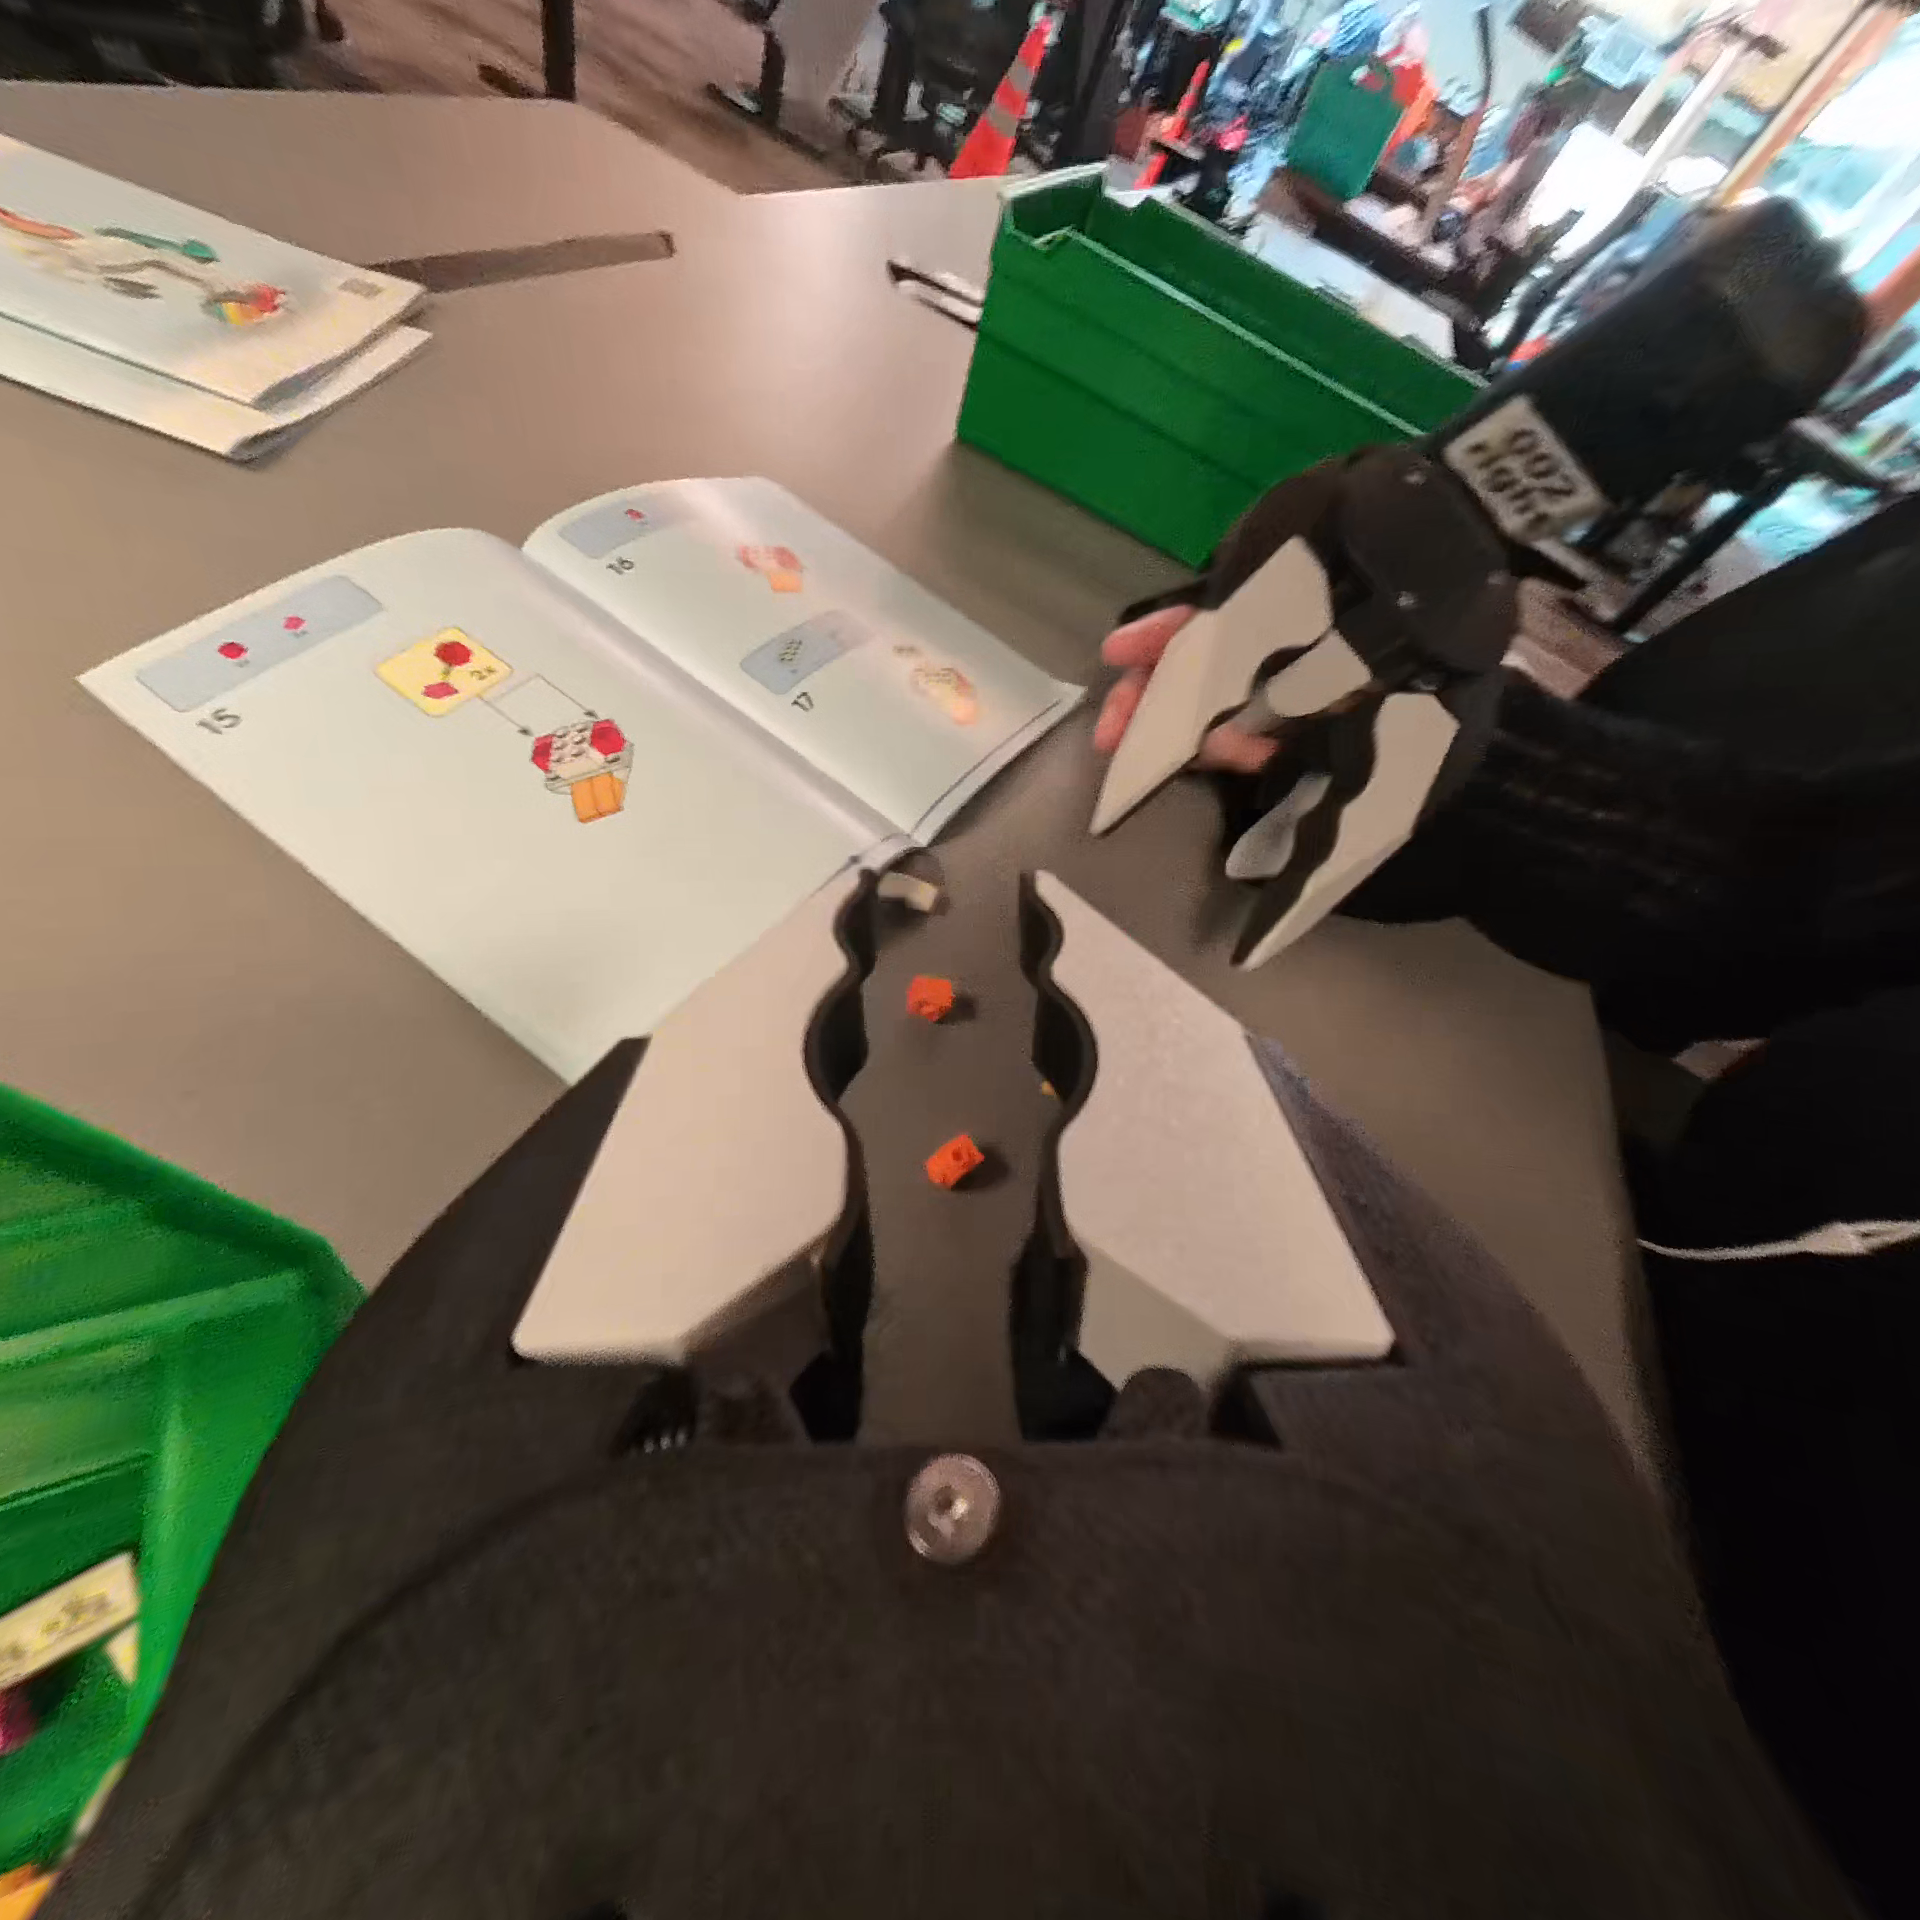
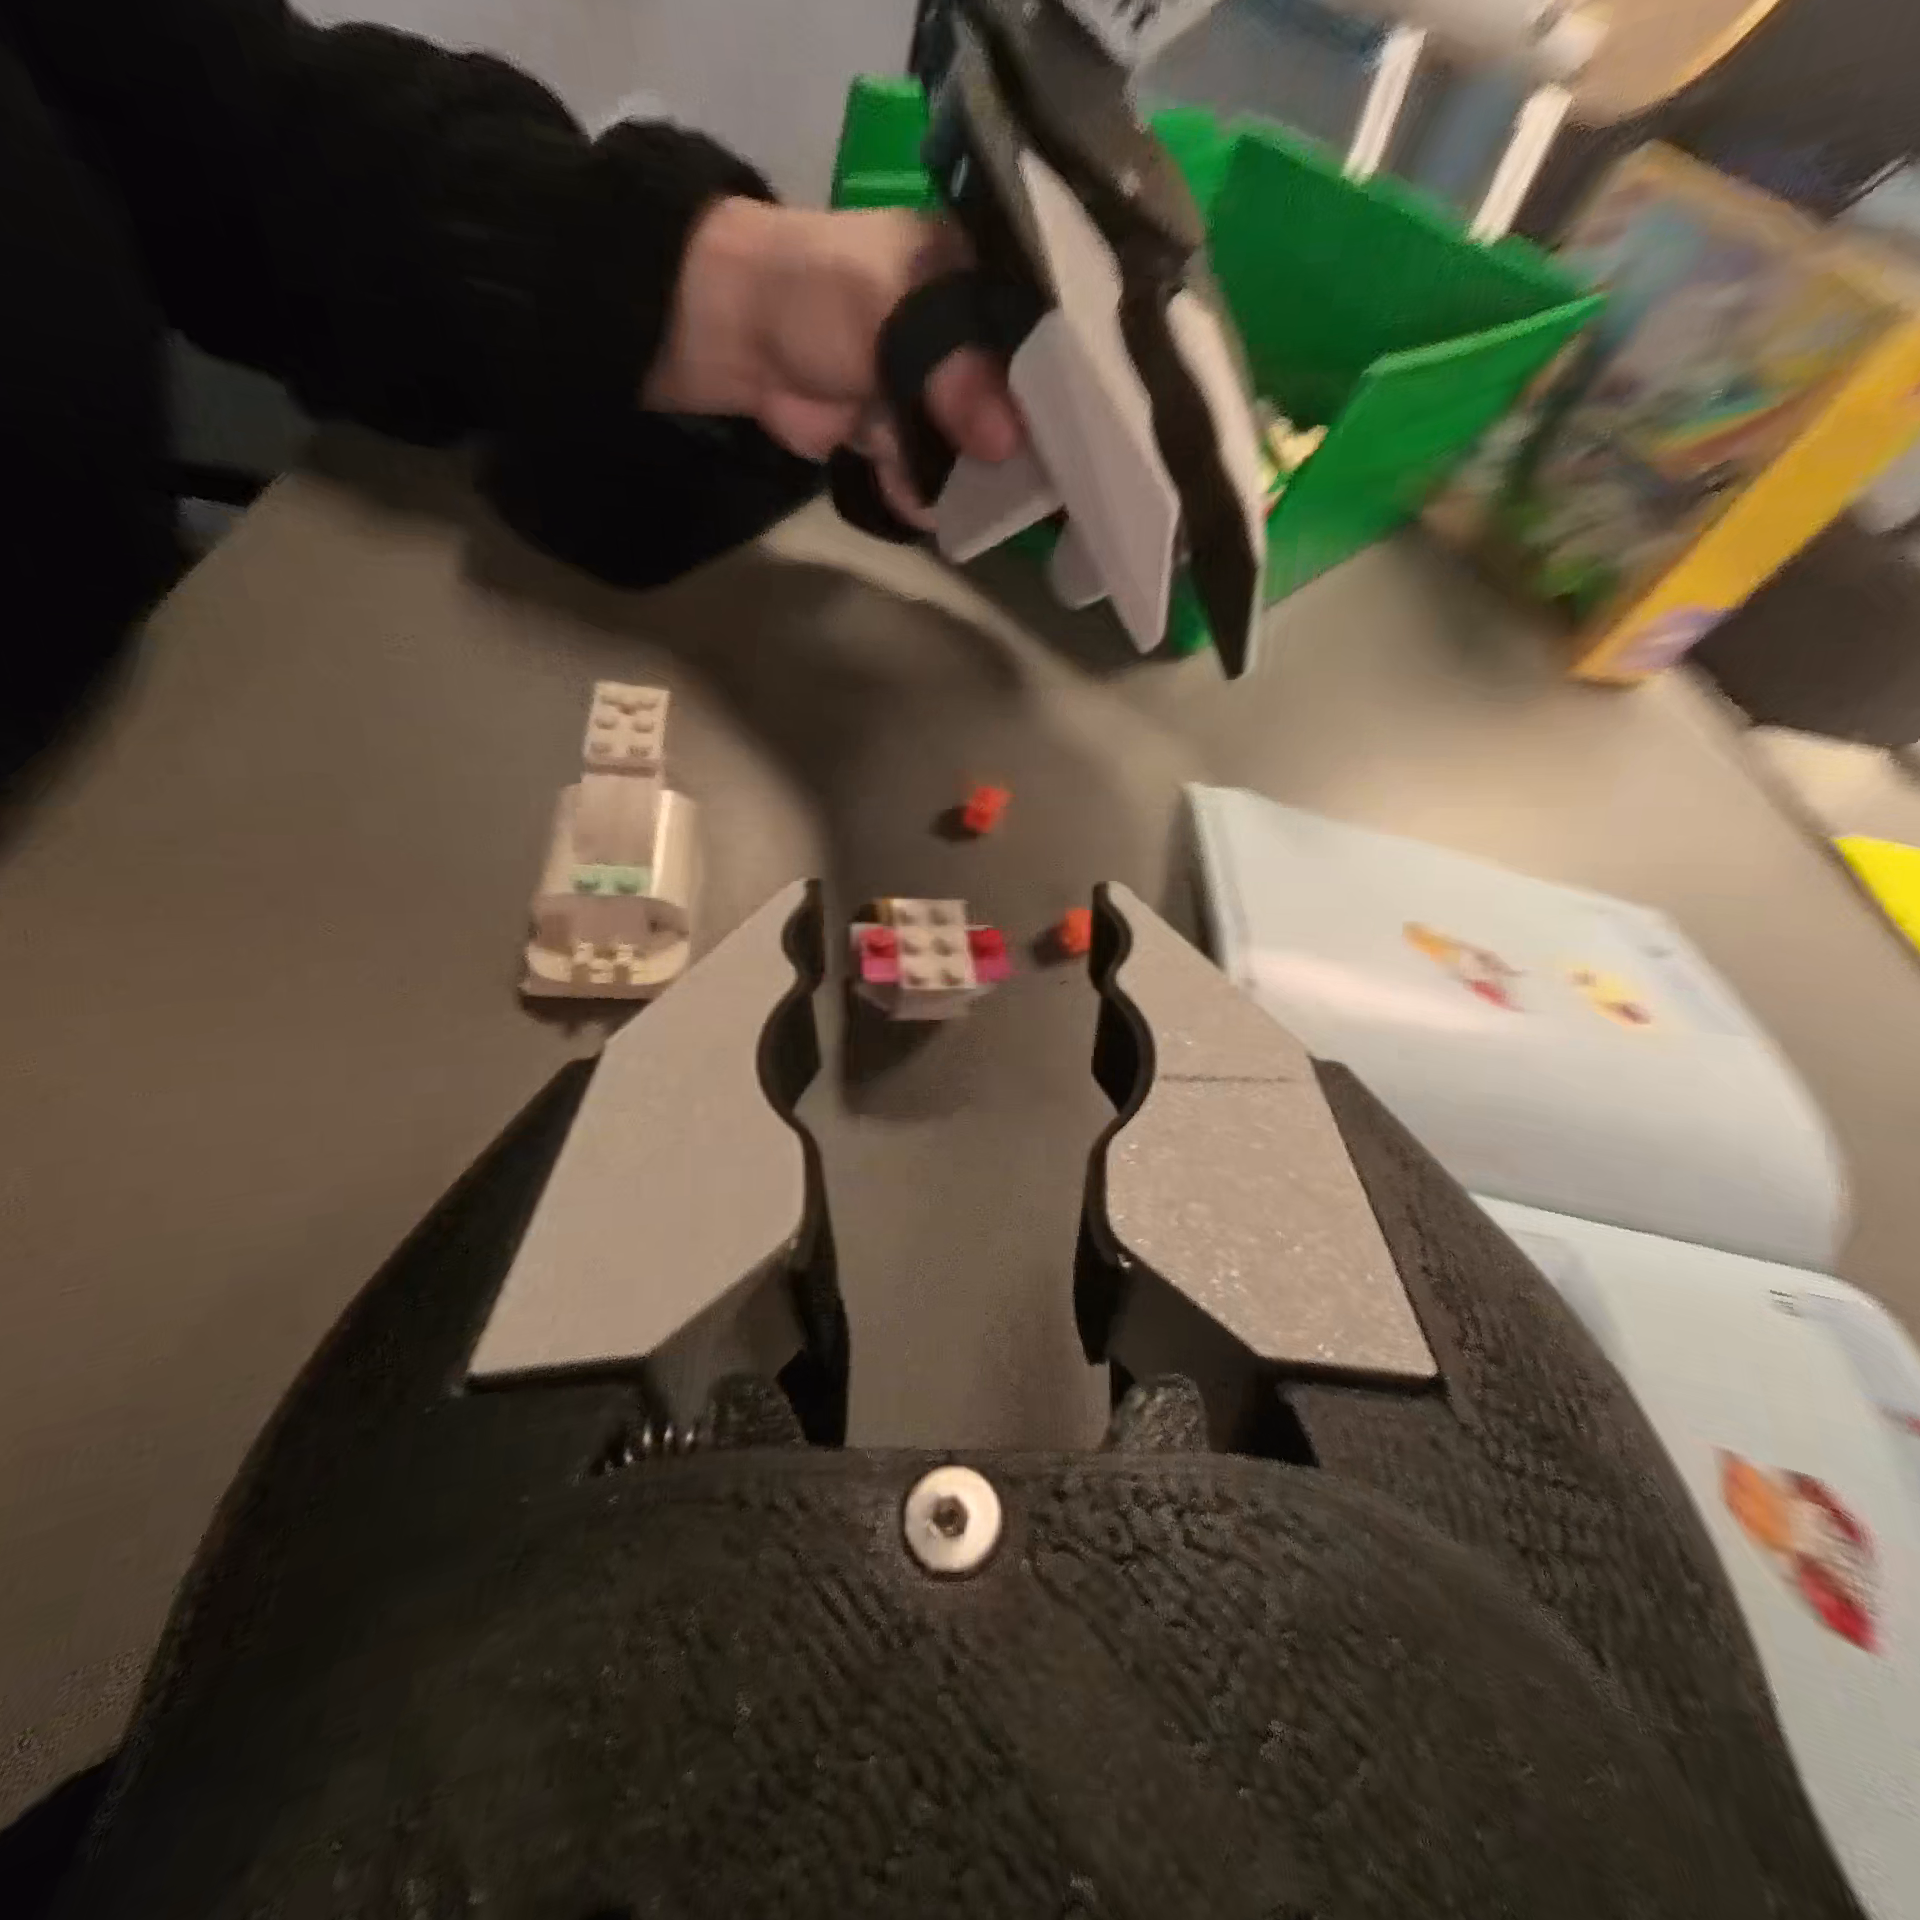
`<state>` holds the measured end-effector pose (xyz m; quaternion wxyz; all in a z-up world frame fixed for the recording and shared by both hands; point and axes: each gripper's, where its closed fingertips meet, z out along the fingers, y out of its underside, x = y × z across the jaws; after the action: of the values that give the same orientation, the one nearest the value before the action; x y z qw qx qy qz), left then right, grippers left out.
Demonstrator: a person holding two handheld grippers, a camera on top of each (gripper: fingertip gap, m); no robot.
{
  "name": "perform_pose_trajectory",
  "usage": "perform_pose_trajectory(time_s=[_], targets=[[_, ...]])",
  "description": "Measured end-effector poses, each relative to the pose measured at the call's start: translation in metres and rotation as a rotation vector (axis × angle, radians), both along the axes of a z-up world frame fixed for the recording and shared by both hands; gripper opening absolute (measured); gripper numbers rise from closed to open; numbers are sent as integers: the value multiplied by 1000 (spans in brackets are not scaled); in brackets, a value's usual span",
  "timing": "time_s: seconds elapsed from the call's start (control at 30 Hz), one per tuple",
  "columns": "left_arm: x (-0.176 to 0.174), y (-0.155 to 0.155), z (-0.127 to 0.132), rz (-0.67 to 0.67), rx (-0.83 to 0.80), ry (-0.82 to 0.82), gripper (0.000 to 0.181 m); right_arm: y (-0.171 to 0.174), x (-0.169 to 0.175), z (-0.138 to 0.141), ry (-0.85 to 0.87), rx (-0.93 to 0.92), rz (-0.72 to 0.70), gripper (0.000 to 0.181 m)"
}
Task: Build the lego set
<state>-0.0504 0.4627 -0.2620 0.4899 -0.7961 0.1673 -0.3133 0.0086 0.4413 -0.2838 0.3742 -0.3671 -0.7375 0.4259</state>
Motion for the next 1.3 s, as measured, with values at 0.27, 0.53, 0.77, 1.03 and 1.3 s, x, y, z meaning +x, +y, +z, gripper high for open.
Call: perform_pose_trajectory(time_s=[0.27,0.53,0.77,1.03,1.3], targets=[[12,-25,-9,-142,16,-11,27,-7,-5,-31,-238,3,28,47],[23,-44,-11,-243,52,21,28,-1,-11,-25,-217,-48,0,32],[34,-54,7,-279,287,105,43,-25,-13,35,10,-444,159,32],[51,-74,28,-245,792,446,45,-50,-5,46,-78,-730,380,32],[65,-79,17,-291,857,541,37,-64,-7,44,-148,-779,459,32]])
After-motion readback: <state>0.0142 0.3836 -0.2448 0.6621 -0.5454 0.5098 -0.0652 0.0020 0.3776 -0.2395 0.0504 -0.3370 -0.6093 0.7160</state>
